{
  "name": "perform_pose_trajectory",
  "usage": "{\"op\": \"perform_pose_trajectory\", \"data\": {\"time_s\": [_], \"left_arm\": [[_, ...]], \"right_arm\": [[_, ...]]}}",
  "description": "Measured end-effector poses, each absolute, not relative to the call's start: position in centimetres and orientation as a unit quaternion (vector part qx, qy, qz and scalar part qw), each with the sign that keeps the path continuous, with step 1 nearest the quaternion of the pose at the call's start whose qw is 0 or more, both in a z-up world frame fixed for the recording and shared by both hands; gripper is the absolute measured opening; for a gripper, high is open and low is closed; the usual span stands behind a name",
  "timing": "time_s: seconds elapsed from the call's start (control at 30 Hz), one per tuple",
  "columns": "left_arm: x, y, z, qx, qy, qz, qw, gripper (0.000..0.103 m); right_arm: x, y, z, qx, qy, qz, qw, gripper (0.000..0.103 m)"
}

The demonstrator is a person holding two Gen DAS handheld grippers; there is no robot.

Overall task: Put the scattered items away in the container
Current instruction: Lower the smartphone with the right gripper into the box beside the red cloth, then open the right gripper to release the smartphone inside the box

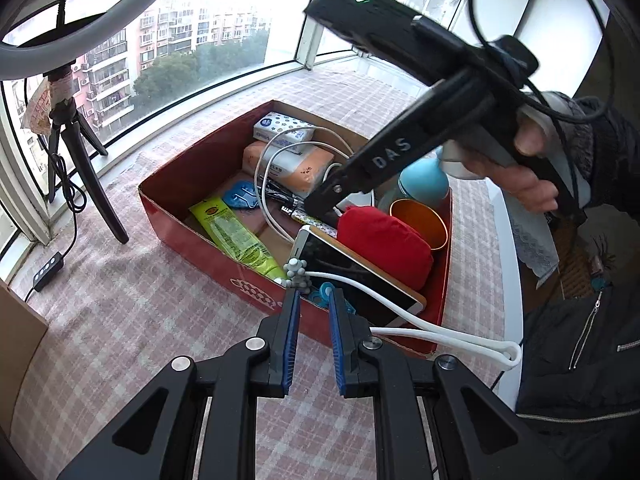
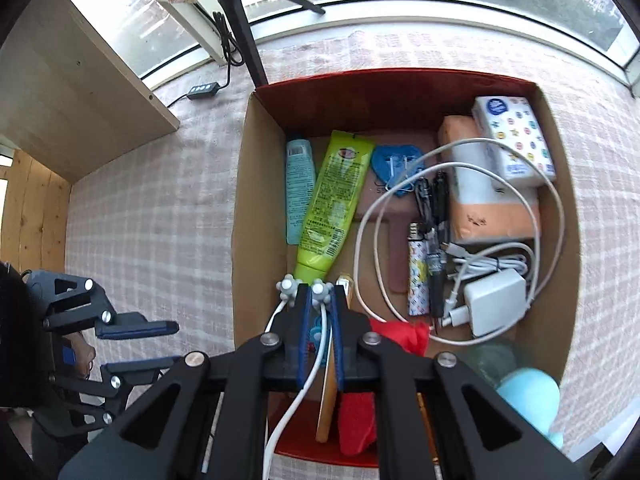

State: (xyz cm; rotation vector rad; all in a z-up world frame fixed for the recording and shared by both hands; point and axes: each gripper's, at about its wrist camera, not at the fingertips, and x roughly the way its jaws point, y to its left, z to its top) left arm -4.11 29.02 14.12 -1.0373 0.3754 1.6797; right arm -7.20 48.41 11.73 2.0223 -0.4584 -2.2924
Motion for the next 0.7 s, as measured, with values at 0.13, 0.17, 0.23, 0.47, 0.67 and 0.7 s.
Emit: {"op": "perform_pose_trajectory", "data": {"time_s": [0.13, 0.17, 0.23, 0.47, 0.67, 0.7], "left_arm": [[-4.1, 28.8, 14.0, -0.441, 0.162, 0.707, 0.529, 0.013], [-4.2, 28.8, 13.9, -0.442, 0.163, 0.708, 0.527, 0.013], [-4.5, 28.7, 13.7, -0.446, 0.161, 0.709, 0.522, 0.013], [-5.1, 29.3, 13.0, -0.454, 0.160, 0.708, 0.517, 0.013], [-5.0, 30.1, 12.7, -0.458, 0.164, 0.702, 0.521, 0.013], [-5.0, 30.2, 12.7, -0.458, 0.165, 0.701, 0.521, 0.013]], "right_arm": [[-8.8, 48.6, 9.3, 0.672, -0.135, -0.728, 0.018, 0.009], [-9.5, 48.7, 8.6, 0.674, -0.141, -0.725, 0.021, 0.009], [-10.1, 48.6, 7.7, 0.680, -0.142, -0.719, 0.026, 0.008], [-10.2, 48.3, 6.8, 0.688, -0.138, -0.711, 0.043, 0.006], [-10.1, 48.4, 7.2, 0.683, -0.140, -0.716, 0.043, 0.006], [-10.0, 48.5, 7.4, 0.681, -0.139, -0.718, 0.042, 0.006]]}}
